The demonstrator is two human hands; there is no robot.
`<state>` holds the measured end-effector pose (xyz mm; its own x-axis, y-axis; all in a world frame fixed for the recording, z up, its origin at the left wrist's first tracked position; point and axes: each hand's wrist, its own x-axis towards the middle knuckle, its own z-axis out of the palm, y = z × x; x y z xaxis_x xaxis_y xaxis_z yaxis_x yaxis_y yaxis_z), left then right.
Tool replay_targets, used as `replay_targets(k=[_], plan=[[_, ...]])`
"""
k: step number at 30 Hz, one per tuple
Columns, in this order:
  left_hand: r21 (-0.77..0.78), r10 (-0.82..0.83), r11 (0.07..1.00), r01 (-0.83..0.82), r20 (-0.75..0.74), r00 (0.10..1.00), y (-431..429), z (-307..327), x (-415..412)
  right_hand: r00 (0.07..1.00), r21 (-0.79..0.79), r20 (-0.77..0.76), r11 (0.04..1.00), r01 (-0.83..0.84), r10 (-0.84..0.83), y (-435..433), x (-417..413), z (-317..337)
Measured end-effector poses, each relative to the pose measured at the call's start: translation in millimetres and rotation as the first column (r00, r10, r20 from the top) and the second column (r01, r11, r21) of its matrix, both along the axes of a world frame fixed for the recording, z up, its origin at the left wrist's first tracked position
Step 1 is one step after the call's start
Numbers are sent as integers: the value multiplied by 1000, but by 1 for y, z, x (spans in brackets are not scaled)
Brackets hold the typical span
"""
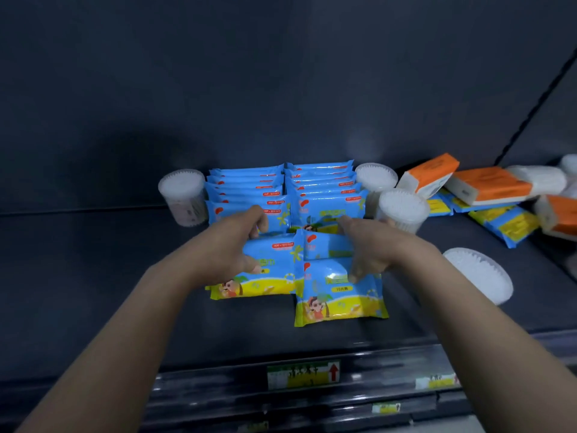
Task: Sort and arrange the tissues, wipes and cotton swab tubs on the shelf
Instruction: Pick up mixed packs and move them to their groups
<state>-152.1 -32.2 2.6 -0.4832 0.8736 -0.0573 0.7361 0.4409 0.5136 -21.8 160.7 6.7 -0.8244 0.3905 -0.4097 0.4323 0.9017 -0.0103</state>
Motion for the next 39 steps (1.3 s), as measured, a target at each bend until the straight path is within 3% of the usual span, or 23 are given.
replay_targets(k=[4, 10, 15, 21, 25, 27, 29, 32, 35, 39], plan=[[-20, 47, 998, -53, -201, 978, 5, -5, -7, 999, -26, -37, 1000, 8, -9, 5, 3, 2], [46, 117, 993, -109, -217, 969, 11, -13, -9, 963, 71, -270, 997, 5, 15, 18, -7, 2], [24, 141, 989, -143, -389, 910, 19, -21, -8, 933, 49, -357, 998, -40, 55, 22, -10, -9], [117, 175, 983, -141, -365, 914, 18, -25, -8, 901, 108, -433, 994, 13, 35, 24, -17, -8], [127, 196, 979, -156, -413, 889, 16, -25, -9, 870, 333, -486, 937, 100, 80, 15, -18, -7], [122, 202, 979, -166, -430, 880, 16, -27, -7, 861, 300, -503, 950, 86, 81, 11, -15, -2], [132, 208, 977, -168, -413, 886, 17, -28, -6, 913, 142, -406, 990, 21, 39, 6, -10, 0], [132, 251, 968, -215, -414, 875, 13, -31, -6, 995, 8, -83, 999, -49, 50, -3, -3, -9], [133, 307, 952, -277, -378, 873, 8, -34, -3, 999, -82, -3, 995, -50, 50, -7, 1, -14], [137, 299, 954, -268, -343, 890, 5, -34, 1, 994, -15, 71, 997, -81, 82, -11, 1, -16]])
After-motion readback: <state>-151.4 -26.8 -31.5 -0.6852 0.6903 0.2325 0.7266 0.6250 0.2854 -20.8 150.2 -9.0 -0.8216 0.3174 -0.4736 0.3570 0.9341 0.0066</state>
